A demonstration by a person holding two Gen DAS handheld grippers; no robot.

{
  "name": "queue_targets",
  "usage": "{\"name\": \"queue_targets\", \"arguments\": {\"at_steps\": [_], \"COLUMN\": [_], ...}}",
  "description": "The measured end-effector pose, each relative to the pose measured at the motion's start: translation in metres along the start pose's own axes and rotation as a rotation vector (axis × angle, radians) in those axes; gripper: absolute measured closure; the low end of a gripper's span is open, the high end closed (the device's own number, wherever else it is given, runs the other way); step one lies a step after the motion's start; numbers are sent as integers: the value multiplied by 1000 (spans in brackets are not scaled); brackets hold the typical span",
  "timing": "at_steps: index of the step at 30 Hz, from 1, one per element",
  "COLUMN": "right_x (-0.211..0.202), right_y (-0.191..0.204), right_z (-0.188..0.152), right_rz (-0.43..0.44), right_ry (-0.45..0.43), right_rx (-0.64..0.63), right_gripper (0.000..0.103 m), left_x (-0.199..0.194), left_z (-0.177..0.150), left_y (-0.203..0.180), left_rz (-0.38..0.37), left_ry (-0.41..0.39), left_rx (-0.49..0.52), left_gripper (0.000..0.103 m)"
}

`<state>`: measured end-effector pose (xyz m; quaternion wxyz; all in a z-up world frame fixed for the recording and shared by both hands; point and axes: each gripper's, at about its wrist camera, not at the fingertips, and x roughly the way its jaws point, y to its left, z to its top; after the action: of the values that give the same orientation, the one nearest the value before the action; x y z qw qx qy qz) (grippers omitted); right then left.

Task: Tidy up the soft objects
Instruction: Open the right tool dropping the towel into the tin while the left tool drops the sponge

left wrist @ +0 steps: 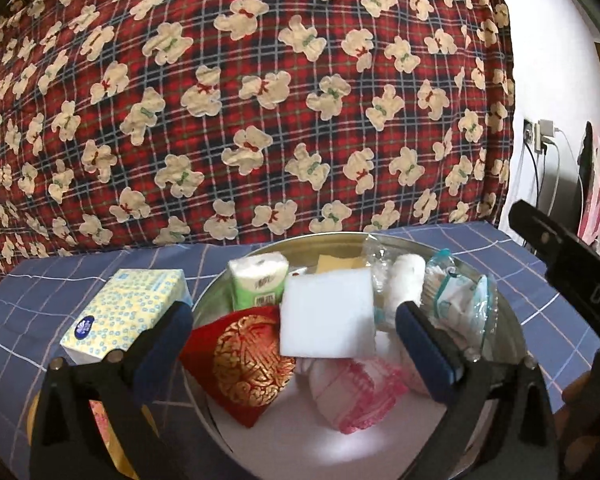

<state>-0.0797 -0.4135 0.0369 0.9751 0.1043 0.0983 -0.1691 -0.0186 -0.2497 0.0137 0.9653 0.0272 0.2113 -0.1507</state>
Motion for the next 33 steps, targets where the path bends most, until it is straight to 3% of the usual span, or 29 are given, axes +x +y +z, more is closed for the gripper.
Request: {"name": "queue_targets", "arguments": {"at_steps": [5, 10, 18, 27, 33], "right_x": [-9, -27, -43, -44, -42], "right_y": [-3, 1, 12, 14, 14], "right_z": [-7, -9, -12, -15, -15], "right_rz": [-13, -24, -30, -35, -36], "right_ry": [-2, -89, -157, -152, -144], "right_rx": [5, -31, -105, -124, -121], "right_gripper": [14, 14, 14, 14, 14], "left_x": [-3, -10, -22, -33, -29], "left_z": [-5, -9, -15, -18, -18], "left_y": [2, 0, 2, 1, 5], "left_rz": [7, 26, 30, 43, 8], "left_ry": [-24, -51, -80, -127, -97], "left_rx": [-6, 12, 10, 11, -21], "left_gripper": [0, 0, 0, 0, 0]}}
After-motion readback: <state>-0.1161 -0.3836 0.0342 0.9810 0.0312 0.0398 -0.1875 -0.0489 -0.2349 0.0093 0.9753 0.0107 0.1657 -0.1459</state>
